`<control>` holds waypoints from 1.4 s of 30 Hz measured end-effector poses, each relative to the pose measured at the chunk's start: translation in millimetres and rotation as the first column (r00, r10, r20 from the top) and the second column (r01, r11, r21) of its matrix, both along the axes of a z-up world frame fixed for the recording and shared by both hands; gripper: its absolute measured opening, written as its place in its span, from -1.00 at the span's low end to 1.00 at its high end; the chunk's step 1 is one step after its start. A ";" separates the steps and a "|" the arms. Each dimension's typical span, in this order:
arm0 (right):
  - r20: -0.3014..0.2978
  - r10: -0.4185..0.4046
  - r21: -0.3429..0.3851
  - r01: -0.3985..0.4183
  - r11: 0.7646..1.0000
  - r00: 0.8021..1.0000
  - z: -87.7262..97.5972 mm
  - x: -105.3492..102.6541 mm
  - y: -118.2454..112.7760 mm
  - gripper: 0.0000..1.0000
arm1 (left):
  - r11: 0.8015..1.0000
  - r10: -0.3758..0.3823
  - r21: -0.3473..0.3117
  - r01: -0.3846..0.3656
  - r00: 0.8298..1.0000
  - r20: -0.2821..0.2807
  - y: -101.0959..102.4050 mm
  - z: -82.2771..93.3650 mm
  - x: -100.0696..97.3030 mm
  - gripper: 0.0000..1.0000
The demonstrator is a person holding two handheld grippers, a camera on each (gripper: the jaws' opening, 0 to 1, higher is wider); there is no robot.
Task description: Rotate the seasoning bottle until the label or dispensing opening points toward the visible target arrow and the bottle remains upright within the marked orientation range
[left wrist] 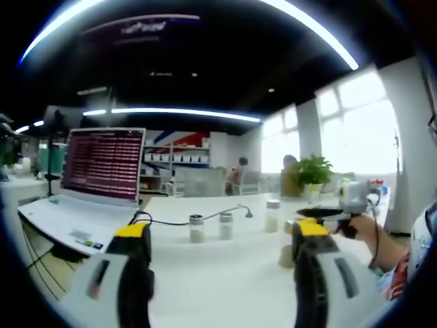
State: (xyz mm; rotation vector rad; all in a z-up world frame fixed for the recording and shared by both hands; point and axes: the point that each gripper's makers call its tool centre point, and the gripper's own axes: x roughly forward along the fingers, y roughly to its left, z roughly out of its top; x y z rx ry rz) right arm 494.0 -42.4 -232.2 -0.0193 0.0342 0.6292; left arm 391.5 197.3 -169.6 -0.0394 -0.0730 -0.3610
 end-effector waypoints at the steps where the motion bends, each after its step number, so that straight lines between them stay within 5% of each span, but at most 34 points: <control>1: 0.000 0.000 -0.005 0.000 1.000 1.000 0.3 -1.1 0.2 0.35 | 1.000 0.001 0.001 -0.001 1.000 0.000 0.0 -0.2 0.4 0.80; 9: 0.013 0.006 0.001 -0.006 1.000 1.000 6.5 -12.8 -14.2 0.37 | 1.000 -0.002 -0.002 0.002 1.000 -0.020 -1.0 -5.8 6.0 0.80; 17: 0.096 -0.088 -0.004 0.089 0.996 0.992 30.1 -15.4 -48.4 0.37 | 1.000 -0.010 0.003 0.010 1.000 -0.020 -3.3 -5.2 5.4 0.80; 24: 0.064 -0.131 0.032 0.129 0.991 0.989 36.4 -19.2 -70.8 0.33 | 1.000 -0.001 0.003 0.001 1.000 -0.015 0.0 -3.8 3.9 0.80; 27: 0.122 -0.174 0.001 0.175 0.985 0.977 46.8 -14.6 -79.0 0.34 | 1.000 -0.002 0.004 0.002 1.000 -0.012 0.4 -3.4 3.2 0.80; 42: 0.062 -0.231 -0.017 0.232 0.973 0.971 61.1 41.0 -97.4 0.33 | 1.000 0.006 0.000 -0.006 1.000 -0.013 4.8 -4.6 3.6 0.79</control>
